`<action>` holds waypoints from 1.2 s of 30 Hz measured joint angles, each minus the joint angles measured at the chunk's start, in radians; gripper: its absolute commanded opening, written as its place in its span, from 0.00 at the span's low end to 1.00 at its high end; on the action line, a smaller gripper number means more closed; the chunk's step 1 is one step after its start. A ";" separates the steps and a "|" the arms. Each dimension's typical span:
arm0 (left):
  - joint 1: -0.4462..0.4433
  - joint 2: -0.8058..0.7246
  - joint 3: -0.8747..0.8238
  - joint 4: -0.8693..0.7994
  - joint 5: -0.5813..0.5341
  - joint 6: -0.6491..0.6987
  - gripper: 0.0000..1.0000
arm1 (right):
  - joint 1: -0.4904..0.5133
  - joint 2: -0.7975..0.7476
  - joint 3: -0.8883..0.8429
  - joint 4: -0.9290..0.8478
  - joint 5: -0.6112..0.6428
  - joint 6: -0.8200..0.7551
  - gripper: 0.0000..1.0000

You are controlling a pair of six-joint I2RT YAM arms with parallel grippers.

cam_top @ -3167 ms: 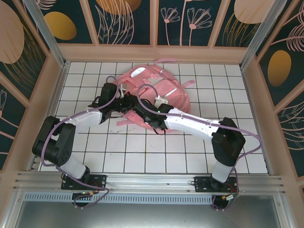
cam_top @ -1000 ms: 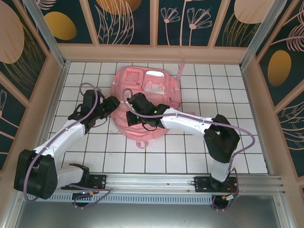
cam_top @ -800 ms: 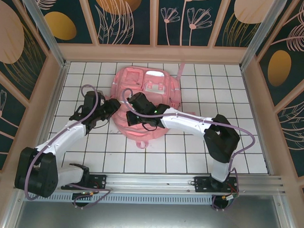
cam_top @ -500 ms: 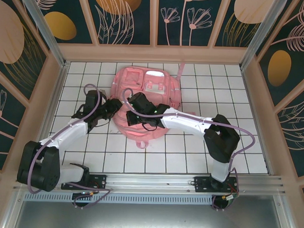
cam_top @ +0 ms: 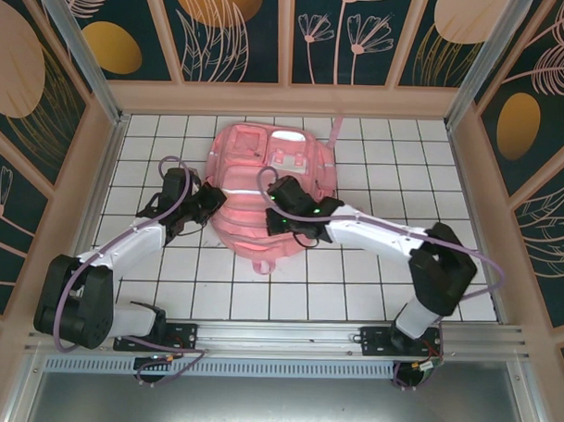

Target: Pack the student bag

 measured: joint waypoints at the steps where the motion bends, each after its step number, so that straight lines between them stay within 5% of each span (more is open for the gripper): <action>1: -0.001 0.000 0.000 0.002 -0.002 0.000 0.03 | -0.023 -0.031 -0.026 -0.008 0.002 -0.005 0.00; 8: -0.003 0.010 0.003 -0.002 -0.002 0.025 0.00 | -0.160 -0.087 -0.085 -0.017 0.004 -0.095 0.00; 14: -0.017 0.019 0.045 -0.054 -0.003 0.098 0.00 | -0.272 -0.082 -0.085 0.010 -0.118 -0.306 0.00; 24: -0.019 0.040 0.084 -0.114 -0.021 0.223 0.00 | -0.365 -0.011 -0.010 -0.006 -0.235 -0.670 0.00; 32: -0.019 0.061 0.104 -0.114 -0.022 0.303 0.01 | -0.407 0.055 0.066 -0.037 -0.314 -0.748 0.00; 36: -0.015 0.084 0.137 -0.132 -0.006 0.334 0.43 | -0.415 0.049 0.064 -0.035 -0.318 -0.719 0.07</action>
